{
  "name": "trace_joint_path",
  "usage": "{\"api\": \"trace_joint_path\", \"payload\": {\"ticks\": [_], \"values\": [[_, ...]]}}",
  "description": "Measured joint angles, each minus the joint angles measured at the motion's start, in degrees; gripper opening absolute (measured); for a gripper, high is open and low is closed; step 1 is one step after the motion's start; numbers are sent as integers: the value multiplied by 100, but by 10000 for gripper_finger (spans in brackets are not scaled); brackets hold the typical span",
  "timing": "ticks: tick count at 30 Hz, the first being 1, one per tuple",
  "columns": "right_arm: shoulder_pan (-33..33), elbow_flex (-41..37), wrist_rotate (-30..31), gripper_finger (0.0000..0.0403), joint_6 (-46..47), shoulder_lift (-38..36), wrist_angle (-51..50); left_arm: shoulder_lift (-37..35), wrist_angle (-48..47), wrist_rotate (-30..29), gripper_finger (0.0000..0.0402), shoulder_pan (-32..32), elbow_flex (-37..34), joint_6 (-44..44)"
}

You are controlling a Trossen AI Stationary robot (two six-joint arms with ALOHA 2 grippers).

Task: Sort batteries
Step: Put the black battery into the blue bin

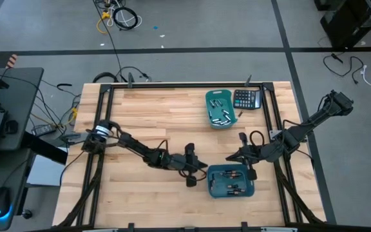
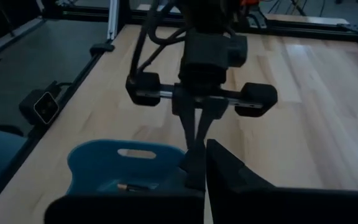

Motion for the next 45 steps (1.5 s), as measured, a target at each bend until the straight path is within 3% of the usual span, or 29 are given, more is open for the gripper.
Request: {"api": "trace_joint_path", "payload": {"ticks": [6, 11, 14, 20, 28, 32, 34, 40, 45], "values": [[-7, 0, 150, 0, -1, 2, -6, -81, -233, -7, 0, 76, -8, 485], [-7, 0, 161, 1, 7, 2, -48, -529, -1790, 220, 0, -101, -7, 572], [-25, 0, 178, 0, -16, 2, -48, -521, -2080, 37, 1, -286, -20, 501], [-111, 0, 322, 1, -175, 2, -48, -457, -1950, -543, 36, -573, -11, 246], [-146, 0, 318, 1, -254, 4, -47, -57, -1100, -1106, 140, -837, -11, -187], [-146, 0, 316, 1, -259, 4, -50, 232, -717, -1844, 179, -917, -11, -192], [-146, 0, 312, 1, -259, 4, -51, 329, -513, -2083, 189, -936, -11, -189], [-142, 0, 299, 1, -257, 4, -52, 727, 462, -2025, 193, -937, -9, -170], [-140, 0, 296, 1, -259, 4, -52, 885, 597, -2018, 193, -936, 0, -338]]}}
